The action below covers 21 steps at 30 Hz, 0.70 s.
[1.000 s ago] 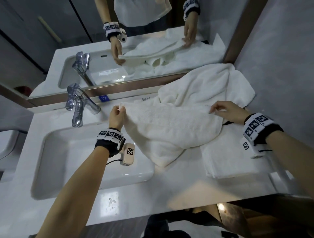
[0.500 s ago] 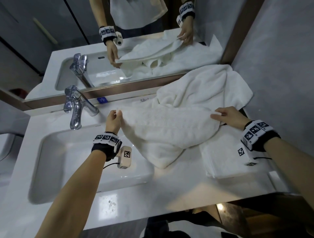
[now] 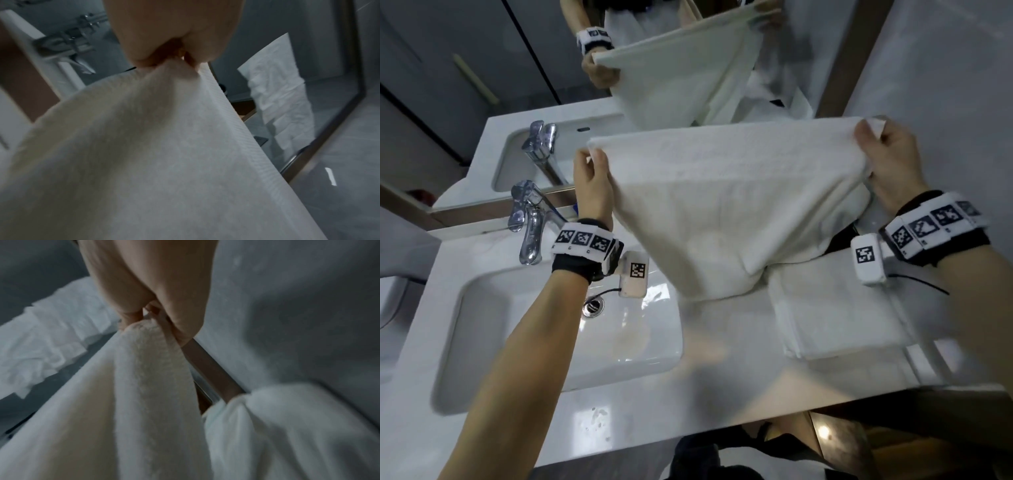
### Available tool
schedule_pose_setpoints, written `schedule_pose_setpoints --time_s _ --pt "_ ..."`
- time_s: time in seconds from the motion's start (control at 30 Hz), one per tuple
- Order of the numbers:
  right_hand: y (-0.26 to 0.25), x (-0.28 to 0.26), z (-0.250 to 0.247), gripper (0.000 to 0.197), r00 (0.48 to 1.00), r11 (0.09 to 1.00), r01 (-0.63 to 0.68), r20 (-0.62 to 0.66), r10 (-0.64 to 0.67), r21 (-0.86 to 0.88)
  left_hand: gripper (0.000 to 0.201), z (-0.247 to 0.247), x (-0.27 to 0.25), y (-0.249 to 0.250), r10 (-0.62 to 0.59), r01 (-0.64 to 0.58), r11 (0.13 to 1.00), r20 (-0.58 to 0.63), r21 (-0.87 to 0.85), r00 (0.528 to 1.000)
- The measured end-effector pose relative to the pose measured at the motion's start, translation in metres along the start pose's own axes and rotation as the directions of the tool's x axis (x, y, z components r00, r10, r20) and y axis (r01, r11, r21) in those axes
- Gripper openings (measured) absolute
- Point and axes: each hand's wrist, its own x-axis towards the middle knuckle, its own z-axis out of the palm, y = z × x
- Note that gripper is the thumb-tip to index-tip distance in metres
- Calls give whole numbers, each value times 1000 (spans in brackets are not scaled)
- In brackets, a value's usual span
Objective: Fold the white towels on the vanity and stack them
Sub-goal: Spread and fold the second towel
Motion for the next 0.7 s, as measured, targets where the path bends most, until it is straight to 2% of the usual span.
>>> schedule_pose_setpoints --time_s 0.1,0.2,0.3,0.37,0.4,0.5,0.6,0.7 --pt "-23 3 -17 11 991 992 116 -61 -118 -43 19 7 -4 18 75 -75 996 10 -55 997" --pt "-14 1 -27 13 991 989 129 -18 -130 -74 20 11 -19 6 19 -18 999 28 -30 999" --pt "24 -8 -38 4 999 975 -5 41 14 -224 22 9 -42 -32 -99 92 990 57 105 994" --pt "54 -18 -44 24 989 936 -121 42 143 -331 21 5 -59 -61 -169 155 972 72 176 983" --pt "68 -24 -47 28 981 923 -166 36 190 -347 19 3 -68 -74 -196 176 962 79 209 977" --pt "101 -43 -52 24 971 883 -219 -5 239 -416 12 -2 -95 -106 -232 194 927 83 321 969" --pt "125 -63 -57 23 960 878 -275 -58 275 -391 9 -6 -122 -128 -300 252 890 73 381 951" --pt "142 -80 -62 41 944 889 -330 -102 314 -318 14 -9 -142 -140 -422 308 791 108 528 900"
